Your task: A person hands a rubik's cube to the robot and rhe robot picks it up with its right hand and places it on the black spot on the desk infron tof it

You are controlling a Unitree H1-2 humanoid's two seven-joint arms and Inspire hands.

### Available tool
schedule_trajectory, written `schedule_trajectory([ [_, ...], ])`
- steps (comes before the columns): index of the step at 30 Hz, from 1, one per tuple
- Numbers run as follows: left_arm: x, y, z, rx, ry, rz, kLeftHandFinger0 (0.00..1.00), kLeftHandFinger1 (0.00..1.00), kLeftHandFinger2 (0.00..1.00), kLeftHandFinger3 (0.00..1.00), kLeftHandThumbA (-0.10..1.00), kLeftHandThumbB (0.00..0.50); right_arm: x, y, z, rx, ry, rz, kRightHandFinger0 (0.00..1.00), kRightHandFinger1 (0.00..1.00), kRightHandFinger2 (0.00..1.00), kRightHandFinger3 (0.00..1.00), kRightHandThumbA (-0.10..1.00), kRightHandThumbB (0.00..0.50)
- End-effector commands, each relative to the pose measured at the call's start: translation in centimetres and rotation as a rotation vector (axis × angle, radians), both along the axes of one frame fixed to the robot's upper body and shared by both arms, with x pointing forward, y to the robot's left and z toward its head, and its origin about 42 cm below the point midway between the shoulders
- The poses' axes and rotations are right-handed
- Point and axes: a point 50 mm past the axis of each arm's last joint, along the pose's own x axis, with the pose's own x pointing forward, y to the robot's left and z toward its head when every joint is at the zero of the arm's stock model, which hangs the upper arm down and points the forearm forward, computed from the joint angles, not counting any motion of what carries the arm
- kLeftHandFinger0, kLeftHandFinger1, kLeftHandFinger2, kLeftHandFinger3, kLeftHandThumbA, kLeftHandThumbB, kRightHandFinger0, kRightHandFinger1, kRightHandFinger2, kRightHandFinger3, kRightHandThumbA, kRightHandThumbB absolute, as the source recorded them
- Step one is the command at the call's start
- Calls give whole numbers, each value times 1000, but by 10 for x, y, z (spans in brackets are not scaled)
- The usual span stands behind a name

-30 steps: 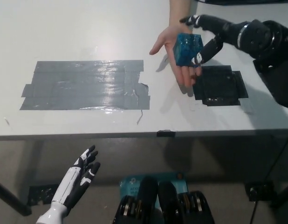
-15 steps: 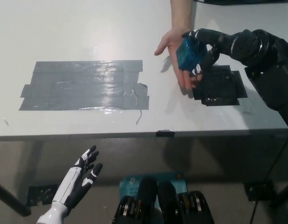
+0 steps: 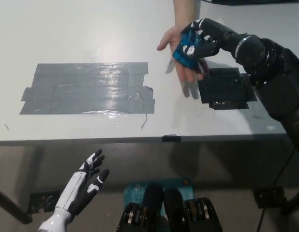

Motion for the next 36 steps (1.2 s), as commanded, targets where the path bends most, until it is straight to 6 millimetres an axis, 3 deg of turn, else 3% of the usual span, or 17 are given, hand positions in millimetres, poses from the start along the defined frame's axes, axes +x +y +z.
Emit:
schedule_trajectory([
  [1, 5, -3, 13, -12, -50, -30, 1000, 1000, 1000, 1000, 852, 231, 3, 5, 32, 49, -200, 17, 227, 769, 1000, 1000, -100, 124],
  [6, 5, -2, 13, -13, -54, -31, 1000, 1000, 1000, 1000, 856, 219, 4, -1, 36, 46, -233, 25, 256, 795, 1000, 1000, -100, 143],
  [12, 6, -2, 13, -15, -58, -32, 1000, 1000, 1000, 1000, 862, 219, 1, -11, 48, 68, -268, 5, 380, 850, 1000, 1000, -100, 154],
  [14, 6, -1, 13, -20, -58, -29, 1000, 1000, 1000, 1000, 854, 216, 0, -21, 58, 92, -289, -6, 373, 828, 1000, 1000, -100, 153],
  [16, 7, 0, 14, -14, -56, -26, 1000, 1000, 1000, 1000, 862, 218, 0, -35, 72, 123, -324, -18, 300, 777, 1000, 1000, -100, 142],
  [19, 7, 0, 14, -11, -56, -25, 1000, 1000, 1000, 1000, 866, 222, 1, -45, 81, 121, -340, -49, 358, 852, 1000, 1000, -100, 129],
  [20, 8, 0, 14, -10, -58, -26, 1000, 1000, 1000, 1000, 867, 225, 2, -52, 86, 127, -355, -63, 419, 884, 1000, 1000, -100, 142],
  [22, 8, 0, 14, -8, -61, -26, 1000, 1000, 1000, 1000, 867, 219, 2, -61, 90, 135, -376, -71, 402, 844, 1000, 1000, -100, 141],
  [24, 8, 1, 14, -8, -67, -28, 991, 1000, 1000, 1000, 859, 201, 3, -72, 90, 132, -383, -91, 303, 713, 1000, 989, -100, 161],
  [26, 8, 2, 13, -8, -66, -28, 987, 1000, 1000, 1000, 856, 200, 3, -80, 87, 130, -362, -107, 224, 631, 962, 960, -100, 163],
  [27, 8, 2, 13, -14, -65, -27, 991, 1000, 1000, 1000, 852, 203, 3, -83, 84, 131, -354, -111, 248, 646, 975, 965, -100, 167],
  [28, 8, 2, 13, -13, -64, -27, 992, 1000, 1000, 1000, 851, 203, 3, -86, 80, 132, -349, -112, 223, 615, 954, 942, -100, 166],
  [31, 7, 2, 12, -5, -63, -25, 999, 1000, 1000, 1000, 861, 211, 4, -92, 62, 121, -323, -121, 107, 622, 1000, 1000, -100, 139],
  [34, 7, 2, 12, 0, -66, -24, 1000, 1000, 1000, 1000, 867, 207, 2, -92, 33, 96, -265, -154, 195, 777, 1000, 1000, -100, 137],
  [36, 7, 2, 12, -1, -67, -24, 1000, 1000, 1000, 1000, 872, 207, 2, -92, 19, 105, -242, -146, 227, 796, 1000, 1000, -100, 136],
])
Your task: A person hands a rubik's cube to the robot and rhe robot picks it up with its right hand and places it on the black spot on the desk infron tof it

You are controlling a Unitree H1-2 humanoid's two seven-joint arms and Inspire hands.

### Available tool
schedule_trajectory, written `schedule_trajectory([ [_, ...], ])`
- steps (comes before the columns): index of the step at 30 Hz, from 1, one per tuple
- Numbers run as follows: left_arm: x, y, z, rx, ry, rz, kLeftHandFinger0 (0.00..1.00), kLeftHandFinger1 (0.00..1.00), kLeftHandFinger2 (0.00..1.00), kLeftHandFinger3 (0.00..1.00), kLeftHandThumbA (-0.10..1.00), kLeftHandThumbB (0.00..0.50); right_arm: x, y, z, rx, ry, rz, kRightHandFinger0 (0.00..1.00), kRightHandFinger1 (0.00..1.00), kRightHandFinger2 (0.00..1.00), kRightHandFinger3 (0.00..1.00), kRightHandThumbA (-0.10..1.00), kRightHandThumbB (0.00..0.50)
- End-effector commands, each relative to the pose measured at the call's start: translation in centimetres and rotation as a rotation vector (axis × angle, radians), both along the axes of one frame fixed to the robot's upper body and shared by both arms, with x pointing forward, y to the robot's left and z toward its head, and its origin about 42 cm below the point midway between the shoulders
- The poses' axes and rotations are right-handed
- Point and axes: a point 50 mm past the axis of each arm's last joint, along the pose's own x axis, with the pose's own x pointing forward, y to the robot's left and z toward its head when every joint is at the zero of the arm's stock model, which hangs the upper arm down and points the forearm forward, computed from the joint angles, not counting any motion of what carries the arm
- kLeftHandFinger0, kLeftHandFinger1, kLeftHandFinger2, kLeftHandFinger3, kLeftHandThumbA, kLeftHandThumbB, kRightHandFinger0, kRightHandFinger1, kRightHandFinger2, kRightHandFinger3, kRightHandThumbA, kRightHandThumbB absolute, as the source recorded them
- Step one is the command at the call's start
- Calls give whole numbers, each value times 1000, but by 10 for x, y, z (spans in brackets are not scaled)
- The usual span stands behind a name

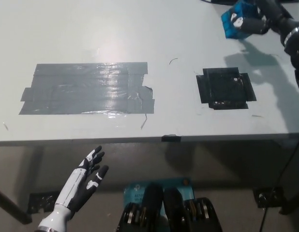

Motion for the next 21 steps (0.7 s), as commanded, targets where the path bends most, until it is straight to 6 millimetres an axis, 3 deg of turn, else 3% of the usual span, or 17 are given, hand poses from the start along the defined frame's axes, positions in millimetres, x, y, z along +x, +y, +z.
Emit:
schedule_trajectory([
  [1, 2, 2, 8, 6, -53, -21, 1000, 1000, 1000, 1000, 872, 209, 1, -1, -5, 9, -44, 6, 228, 747, 1000, 1000, -100, 142],
  [5, 3, 2, 10, 6, -52, -23, 1000, 1000, 1000, 1000, 875, 208, 1, 4, -34, -21, 21, 9, 204, 733, 1000, 1000, -100, 148],
  [7, 3, 2, 11, 4, -54, -24, 1000, 1000, 1000, 1000, 872, 206, 0, 8, -48, -31, 63, 12, 226, 788, 1000, 1000, -100, 154],
  [9, 5, 1, 12, -7, -56, -24, 1000, 1000, 1000, 1000, 858, 199, -1, 9, -56, -54, 97, 25, 320, 869, 1000, 1000, -100, 183],
  [10, 6, 1, 12, -6, -59, -23, 1000, 1000, 1000, 1000, 859, 202, -1, 9, -57, -57, 114, 34, 462, 993, 1000, 1000, -100, 254],
  [11, 7, 2, 12, -5, -63, -23, 1000, 1000, 1000, 1000, 859, 201, -1, 9, -58, -58, 144, 46, 683, 1000, 1000, 1000, -74, 275],
  [12, 7, 2, 13, -4, -65, -22, 1000, 1000, 1000, 1000, 859, 200, -1, 9, -59, -61, 163, 47, 736, 1000, 1000, 1000, -61, 277],
  [13, 6, 3, 12, -2, -66, -20, 998, 1000, 1000, 1000, 860, 200, 0, 8, -58, -85, 193, 52, 1000, 1000, 1000, 1000, 48, 316],
  [15, 6, 3, 13, 1, -68, -20, 996, 1000, 1000, 1000, 862, 197, -1, 6, -54, -94, 220, 59, 1000, 1000, 1000, 1000, 100, 337],
  [17, 7, 2, 13, -1, -67, -19, 994, 1000, 1000, 1000, 866, 194, 0, 1, -47, -92, 226, 63, 1000, 1000, 1000, 1000, 257, 350],
  [19, 7, 2, 13, -3, -70, -19, 993, 1000, 1000, 1000, 868, 194, 1, -2, -42, -128, 210, 54, 1000, 1000, 1000, 1000, 491, 406],
  [21, 6, 3, 13, -4, -71, -19, 990, 1000, 1000, 1000, 870, 197, 1, -5, -30, -129, 178, 49, 1000, 1000, 1000, 1000, 592, 454],
])
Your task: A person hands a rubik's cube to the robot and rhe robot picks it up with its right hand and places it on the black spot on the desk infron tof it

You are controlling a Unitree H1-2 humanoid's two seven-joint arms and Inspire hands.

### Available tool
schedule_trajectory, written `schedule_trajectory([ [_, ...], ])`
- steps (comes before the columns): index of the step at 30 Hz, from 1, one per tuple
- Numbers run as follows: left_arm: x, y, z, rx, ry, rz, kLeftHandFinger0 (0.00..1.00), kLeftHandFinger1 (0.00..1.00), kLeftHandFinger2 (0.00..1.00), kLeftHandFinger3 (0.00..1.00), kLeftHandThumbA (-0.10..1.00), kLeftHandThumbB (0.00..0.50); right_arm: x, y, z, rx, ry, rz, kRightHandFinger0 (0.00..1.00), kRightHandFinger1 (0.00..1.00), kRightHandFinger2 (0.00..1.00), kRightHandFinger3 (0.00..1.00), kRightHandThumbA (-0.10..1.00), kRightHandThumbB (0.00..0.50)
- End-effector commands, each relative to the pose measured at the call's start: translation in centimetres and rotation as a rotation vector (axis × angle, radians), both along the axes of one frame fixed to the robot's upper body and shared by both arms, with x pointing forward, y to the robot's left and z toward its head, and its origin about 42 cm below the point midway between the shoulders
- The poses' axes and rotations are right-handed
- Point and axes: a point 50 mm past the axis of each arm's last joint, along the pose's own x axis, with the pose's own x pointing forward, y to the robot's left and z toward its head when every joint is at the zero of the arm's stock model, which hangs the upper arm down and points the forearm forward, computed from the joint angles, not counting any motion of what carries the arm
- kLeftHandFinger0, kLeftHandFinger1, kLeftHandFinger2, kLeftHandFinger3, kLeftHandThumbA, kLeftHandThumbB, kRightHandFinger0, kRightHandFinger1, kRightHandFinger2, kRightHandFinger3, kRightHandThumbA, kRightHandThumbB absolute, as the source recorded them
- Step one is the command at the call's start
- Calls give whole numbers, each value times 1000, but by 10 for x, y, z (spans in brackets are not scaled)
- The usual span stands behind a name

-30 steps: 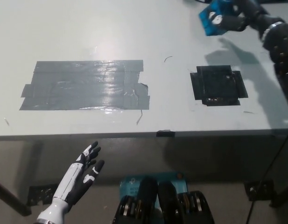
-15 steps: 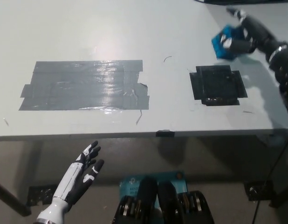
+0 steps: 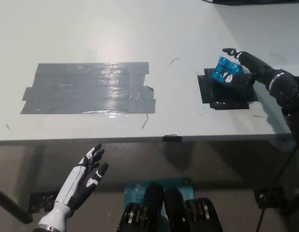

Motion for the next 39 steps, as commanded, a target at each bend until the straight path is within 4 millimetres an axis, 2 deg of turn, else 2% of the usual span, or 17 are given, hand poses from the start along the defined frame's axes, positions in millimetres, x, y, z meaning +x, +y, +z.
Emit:
schedule_trajectory([
  [1, 3, 2, 10, -1, -59, -19, 989, 1000, 1000, 1000, 870, 197, 11, -5, 65, -30, -109, 25, 1000, 1000, 1000, 1000, 595, 454],
  [4, 3, 2, 10, 7, -51, -17, 988, 1000, 1000, 1000, 883, 195, 8, -10, 92, -24, -145, 36, 1000, 1000, 1000, 1000, 629, 460],
  [5, 4, 2, 10, 10, -55, -18, 987, 1000, 1000, 1000, 888, 199, 4, -14, 113, 8, -184, 44, 1000, 1000, 1000, 1000, 619, 439],
  [8, 5, 3, 11, 5, -60, -16, 988, 1000, 1000, 1000, 890, 204, -2, -20, 143, 83, -277, 36, 1000, 1000, 1000, 1000, 647, 422],
  [10, 6, 2, 13, 4, -62, -15, 982, 1000, 1000, 1000, 889, 201, -18, -25, 181, 147, -412, 42, 1000, 1000, 1000, 1000, 679, 430],
  [11, 6, 2, 13, 4, -62, -15, 981, 1000, 1000, 1000, 889, 200, -21, -25, 186, 154, -427, 43, 1000, 1000, 1000, 1000, 679, 428],
  [13, 8, 3, 15, 10, -60, -11, 983, 1000, 1000, 1000, 894, 200, -44, -28, 220, 244, -533, 93, 1000, 1000, 1000, 1000, 657, 409],
  [15, 9, 3, 16, 19, -65, -12, 983, 1000, 1000, 1000, 897, 187, -65, -28, 242, 251, -594, 101, 1000, 1000, 1000, 1000, 715, 406],
  [18, 10, 4, 15, 13, -63, -14, 987, 1000, 1000, 1000, 889, 183, -97, -25, 261, 307, -686, 159, 1000, 1000, 1000, 1000, 666, 395],
  [20, 13, 3, 15, 12, -67, -17, 989, 1000, 1000, 1000, 884, 181, -130, -18, 265, 301, -753, 224, 1000, 1000, 1000, 1000, 692, 419],
  [23, 15, 2, 16, 16, -72, -23, 990, 1000, 1000, 1000, 888, 184, -178, -4, 245, 354, -795, 311, 1000, 1000, 1000, 1000, 660, 377],
  [30, 9, 2, 8, -5, -54, -22, 1000, 1000, 1000, 1000, 880, 199, -262, 26, 177, 588, -771, 480, 1000, 1000, 1000, 1000, 578, 413],
  [31, 9, 1, 8, -5, -53, -20, 1000, 1000, 1000, 1000, 886, 192, -281, 33, 155, 638, -754, 490, 1000, 1000, 1000, 1000, 594, 367],
  [33, 9, 1, 8, -5, -53, -19, 1000, 1000, 1000, 1000, 892, 190, -293, 37, 138, 668, -744, 471, 1000, 1000, 1000, 1000, 645, 325],
  [34, 9, 1, 8, -4, -52, -17, 1000, 1000, 1000, 1000, 895, 192, -297, 40, 118, 700, -721, 430, 1000, 1000, 1000, 1000, 687, 263],
  [35, 9, 0, 7, -5, -50, -15, 1000, 1000, 1000, 1000, 895, 193, -297, 42, 105, 730, -694, 398, 1000, 1000, 1000, 1000, 694, 264],
  [39, 0, 2, 0, -14, -38, -13, 1000, 1000, 1000, 1000, 893, 174, -286, 42, 41, 762, -556, 212, 1000, 1000, 1000, 1000, 755, 154],
])
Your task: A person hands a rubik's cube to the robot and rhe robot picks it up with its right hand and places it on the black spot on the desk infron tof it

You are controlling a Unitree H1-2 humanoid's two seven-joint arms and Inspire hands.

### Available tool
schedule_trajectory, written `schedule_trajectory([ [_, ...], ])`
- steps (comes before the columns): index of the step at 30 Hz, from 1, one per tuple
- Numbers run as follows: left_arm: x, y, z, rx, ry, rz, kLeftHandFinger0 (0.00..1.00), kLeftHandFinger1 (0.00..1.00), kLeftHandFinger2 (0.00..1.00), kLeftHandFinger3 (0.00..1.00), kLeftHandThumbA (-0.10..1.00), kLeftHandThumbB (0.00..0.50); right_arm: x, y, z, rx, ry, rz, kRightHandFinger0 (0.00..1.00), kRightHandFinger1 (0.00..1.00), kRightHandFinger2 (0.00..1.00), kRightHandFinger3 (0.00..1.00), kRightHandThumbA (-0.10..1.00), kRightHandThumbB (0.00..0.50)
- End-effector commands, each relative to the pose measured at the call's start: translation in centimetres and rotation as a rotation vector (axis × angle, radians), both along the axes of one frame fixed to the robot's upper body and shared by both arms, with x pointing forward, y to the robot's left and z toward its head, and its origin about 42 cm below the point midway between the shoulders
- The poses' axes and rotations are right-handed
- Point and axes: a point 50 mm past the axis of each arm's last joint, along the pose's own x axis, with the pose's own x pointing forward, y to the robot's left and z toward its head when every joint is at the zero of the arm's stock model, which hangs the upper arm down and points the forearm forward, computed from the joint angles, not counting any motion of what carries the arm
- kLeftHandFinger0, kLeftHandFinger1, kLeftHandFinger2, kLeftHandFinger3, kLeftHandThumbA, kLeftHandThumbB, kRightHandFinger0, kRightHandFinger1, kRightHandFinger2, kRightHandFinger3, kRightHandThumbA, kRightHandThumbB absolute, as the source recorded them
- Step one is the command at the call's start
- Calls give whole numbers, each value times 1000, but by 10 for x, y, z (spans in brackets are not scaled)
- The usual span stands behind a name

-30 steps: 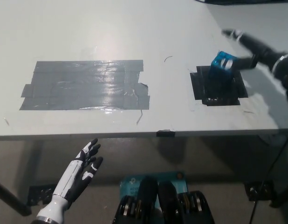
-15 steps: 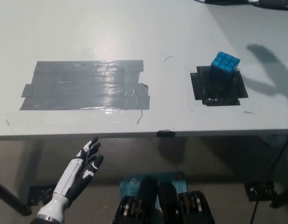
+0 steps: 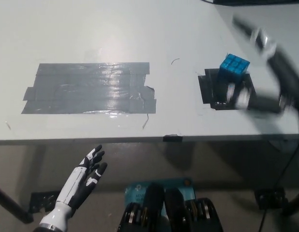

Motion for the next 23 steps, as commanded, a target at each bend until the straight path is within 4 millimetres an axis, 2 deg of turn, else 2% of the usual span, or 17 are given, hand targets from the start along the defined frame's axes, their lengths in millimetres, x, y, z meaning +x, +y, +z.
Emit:
schedule_trajectory([
  [1, -5, 1, 6, -15, -65, -18, 1000, 1000, 1000, 1000, 896, 173, -67, 10, -42, 310, 20, -18, 1000, 1000, 1000, 1000, 754, 133],
  [4, -12, 1, -2, -17, -44, -14, 1000, 1000, 1000, 1000, 913, 178, -59, 10, -95, 323, 137, -118, 1000, 1000, 1000, 1000, 708, 91],
  [5, -14, 0, -3, -18, -40, -13, 1000, 1000, 1000, 1000, 914, 178, -60, 10, -98, 321, 141, -122, 1000, 1000, 1000, 1000, 705, 90],
  [6, -18, -1, -7, -23, -32, -10, 1000, 1000, 1000, 1000, 914, 178, -54, 9, -127, 303, 205, -165, 1000, 1000, 1000, 1000, 642, 69],
  [7, -20, -3, -8, -28, -30, -6, 1000, 1000, 1000, 1000, 912, 178, -51, 8, -137, 294, 230, -177, 1000, 1000, 1000, 1000, 623, 73],
  [9, -23, -3, -10, -37, -30, -5, 1000, 1000, 1000, 1000, 908, 169, -42, 8, -174, 231, 311, -208, 1000, 1000, 1000, 1000, 613, 57],
  [11, -30, -3, -13, -33, -27, -2, 1000, 1000, 1000, 1000, 916, 176, -44, 10, -196, 235, 389, -206, 1000, 1000, 1000, 1000, 643, 110],
  [12, -32, -2, -14, -37, -24, 1, 1000, 1000, 1000, 1000, 917, 176, -45, 12, -201, 241, 411, -200, 1000, 1000, 1000, 1000, 730, 142],
  [14, -35, -2, -14, -43, -18, 8, 1000, 1000, 1000, 1000, 910, 176, -45, 14, -203, 246, 414, -190, 1000, 1000, 1000, 1000, 783, 156],
  [18, -39, -1, -14, -35, -9, 18, 1000, 1000, 1000, 1000, 893, 170, -48, 16, -209, 246, 426, -177, 1000, 1000, 1000, 1000, 764, 122],
  [23, -43, 1, -14, -37, 1, 20, 1000, 1000, 1000, 1000, 873, 172, -53, 16, -214, 253, 433, -177, 1000, 1000, 1000, 1000, 772, 122],
])
